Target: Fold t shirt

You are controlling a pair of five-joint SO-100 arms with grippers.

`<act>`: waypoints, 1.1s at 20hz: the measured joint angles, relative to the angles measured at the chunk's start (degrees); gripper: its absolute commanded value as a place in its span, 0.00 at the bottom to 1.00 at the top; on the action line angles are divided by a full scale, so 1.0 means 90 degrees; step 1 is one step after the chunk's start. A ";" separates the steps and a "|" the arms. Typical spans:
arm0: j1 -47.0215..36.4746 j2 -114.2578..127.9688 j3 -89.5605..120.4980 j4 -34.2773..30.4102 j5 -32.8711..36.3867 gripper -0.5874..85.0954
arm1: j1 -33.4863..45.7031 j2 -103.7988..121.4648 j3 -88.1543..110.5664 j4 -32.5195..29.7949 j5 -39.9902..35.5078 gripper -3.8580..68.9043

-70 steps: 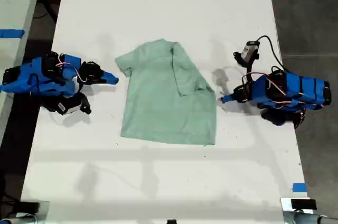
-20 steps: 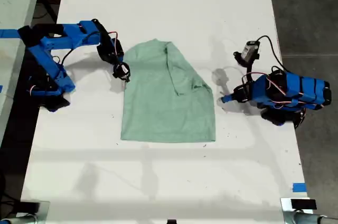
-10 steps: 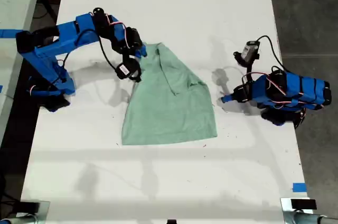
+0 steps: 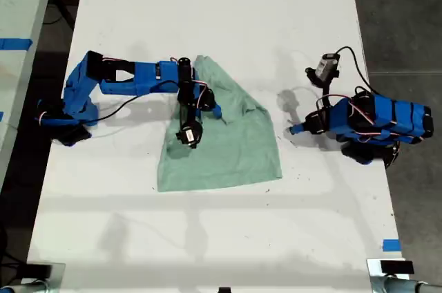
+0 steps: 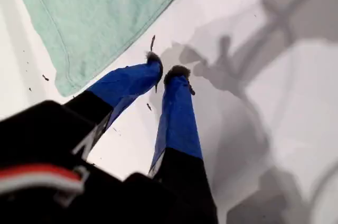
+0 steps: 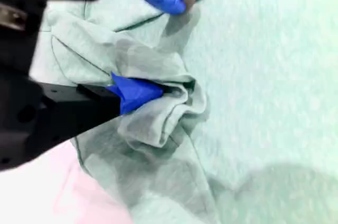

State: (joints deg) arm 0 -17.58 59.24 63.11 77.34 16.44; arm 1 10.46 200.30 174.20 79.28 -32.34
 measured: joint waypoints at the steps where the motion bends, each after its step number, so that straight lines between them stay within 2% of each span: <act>1: 0.0000 0.0117 0.0010 0.0195 0.0000 0.33 | 0.0000 0.0000 0.0000 0.0000 0.0000 0.11; 4: -0.0010 0.1279 0.0020 0.0596 -0.0039 0.27 | 0.0000 0.0000 0.0000 0.0000 0.0000 0.11; 9: -0.0371 0.4580 0.0557 0.0742 -0.0469 0.22 | 0.0000 0.0000 0.0000 0.0000 0.0000 0.11; 12: -0.0518 0.7119 0.2891 0.0547 -0.1338 0.02 | 0.0000 0.0000 0.0000 0.0000 0.0000 0.11; 14: -0.0596 0.9521 0.5430 -0.0283 -0.2012 0.01 | 0.0000 0.0000 0.0000 0.0000 0.0000 0.11; 16: -0.0098 1.2168 0.8311 -0.1543 -0.2568 0.01 | 0.0000 0.0000 0.0000 0.0000 0.0000 0.11; 18: 0.0518 1.4404 1.1191 -0.3057 -0.2695 0.01 | 0.0000 0.0000 0.0000 0.0000 0.0000 0.11; 19: 0.0635 1.5313 1.2480 -0.3564 -0.2734 0.01 | 0.0000 0.0000 0.0000 0.0000 0.0000 0.11; 22: 0.0400 1.5654 1.3643 -0.3242 -0.2559 0.01 | 0.0000 0.0000 0.0000 0.0000 0.0000 0.12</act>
State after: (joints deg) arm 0 -13.97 200.13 185.89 48.16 -6.59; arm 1 10.46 200.30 174.20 79.28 -32.34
